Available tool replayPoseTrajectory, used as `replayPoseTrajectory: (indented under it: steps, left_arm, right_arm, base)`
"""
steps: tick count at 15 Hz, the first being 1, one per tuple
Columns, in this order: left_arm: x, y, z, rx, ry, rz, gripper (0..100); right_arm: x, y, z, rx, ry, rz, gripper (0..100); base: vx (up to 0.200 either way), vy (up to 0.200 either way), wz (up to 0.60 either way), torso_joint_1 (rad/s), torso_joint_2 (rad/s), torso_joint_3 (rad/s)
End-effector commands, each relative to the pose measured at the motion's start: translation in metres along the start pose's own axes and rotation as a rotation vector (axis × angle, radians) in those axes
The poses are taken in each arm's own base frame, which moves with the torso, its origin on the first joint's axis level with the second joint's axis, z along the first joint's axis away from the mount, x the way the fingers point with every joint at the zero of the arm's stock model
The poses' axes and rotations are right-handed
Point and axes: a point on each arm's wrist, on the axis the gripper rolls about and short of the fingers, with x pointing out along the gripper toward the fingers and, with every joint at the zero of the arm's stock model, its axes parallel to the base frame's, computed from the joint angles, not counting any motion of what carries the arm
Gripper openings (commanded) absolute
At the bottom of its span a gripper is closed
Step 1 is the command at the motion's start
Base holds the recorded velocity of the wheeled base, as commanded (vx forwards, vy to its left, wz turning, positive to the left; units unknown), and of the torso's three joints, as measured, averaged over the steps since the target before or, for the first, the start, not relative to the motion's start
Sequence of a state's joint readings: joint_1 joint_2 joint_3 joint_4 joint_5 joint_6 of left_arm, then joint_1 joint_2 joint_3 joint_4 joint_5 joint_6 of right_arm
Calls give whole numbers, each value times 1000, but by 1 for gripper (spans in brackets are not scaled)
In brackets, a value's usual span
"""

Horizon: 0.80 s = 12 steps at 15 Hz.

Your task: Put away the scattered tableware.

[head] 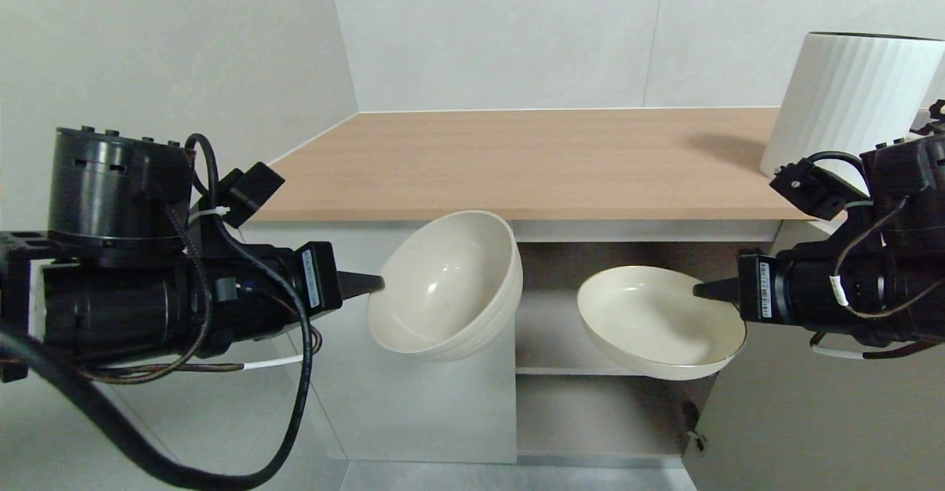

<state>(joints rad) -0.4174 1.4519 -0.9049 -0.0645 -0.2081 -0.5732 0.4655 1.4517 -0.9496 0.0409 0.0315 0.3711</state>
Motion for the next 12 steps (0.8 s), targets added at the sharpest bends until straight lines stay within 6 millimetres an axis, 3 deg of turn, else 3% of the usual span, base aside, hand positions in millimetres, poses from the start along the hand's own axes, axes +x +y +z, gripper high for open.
replayPoseTrajectory:
  steps: [1,5,12]
  left_arm:
    - [3,1,-1,-2,8,3,0]
    - [3,1,-1,-3,8,5,0]
    - [7,2,-2,-6,20,11,0]
  right_arm:
    - [3,0,-1,0,9,-2,0]
    - [6,-1,-2,0,19,-6,0]
    - [17,-2,-6,-9,40,-12,0]
  base:
    - [0,0,0,-119,437,330]
    - [0,0,0,-76,383,295]
    - [0,0,0,-8,31,22]
